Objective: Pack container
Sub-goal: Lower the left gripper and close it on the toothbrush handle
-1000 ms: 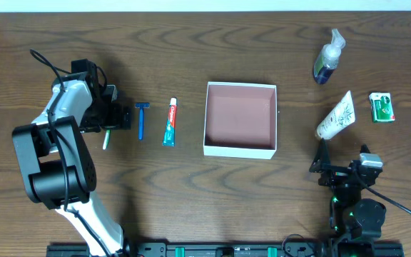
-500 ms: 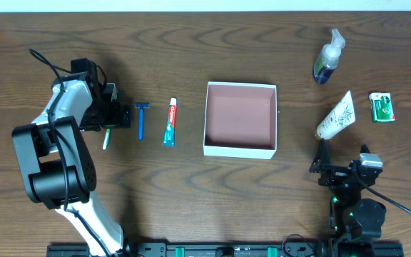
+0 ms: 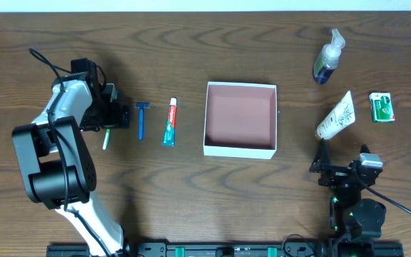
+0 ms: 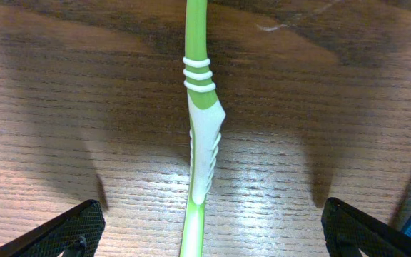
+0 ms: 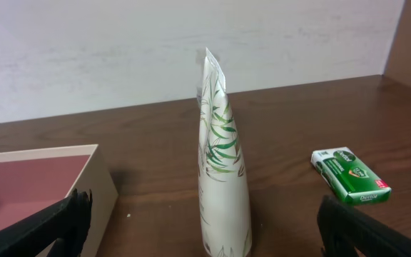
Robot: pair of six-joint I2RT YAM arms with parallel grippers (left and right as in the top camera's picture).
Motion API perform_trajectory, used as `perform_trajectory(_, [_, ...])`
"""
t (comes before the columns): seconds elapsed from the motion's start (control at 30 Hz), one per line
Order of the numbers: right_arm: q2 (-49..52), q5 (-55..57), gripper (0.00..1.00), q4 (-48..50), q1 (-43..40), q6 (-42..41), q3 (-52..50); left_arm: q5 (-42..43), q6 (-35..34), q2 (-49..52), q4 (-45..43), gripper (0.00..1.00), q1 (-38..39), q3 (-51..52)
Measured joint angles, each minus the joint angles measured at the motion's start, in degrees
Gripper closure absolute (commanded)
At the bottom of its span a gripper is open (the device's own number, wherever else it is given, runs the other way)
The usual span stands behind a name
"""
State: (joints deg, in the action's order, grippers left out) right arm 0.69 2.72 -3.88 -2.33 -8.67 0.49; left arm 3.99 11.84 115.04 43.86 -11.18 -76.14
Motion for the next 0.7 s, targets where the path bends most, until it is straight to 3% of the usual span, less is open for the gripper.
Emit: perform_trajectory(0.7, [0.0,0.0,0.01,0.0,0.0,0.0,0.0,-0.1,0.0,-0.1,-0.8,0.02,0.0,1.2])
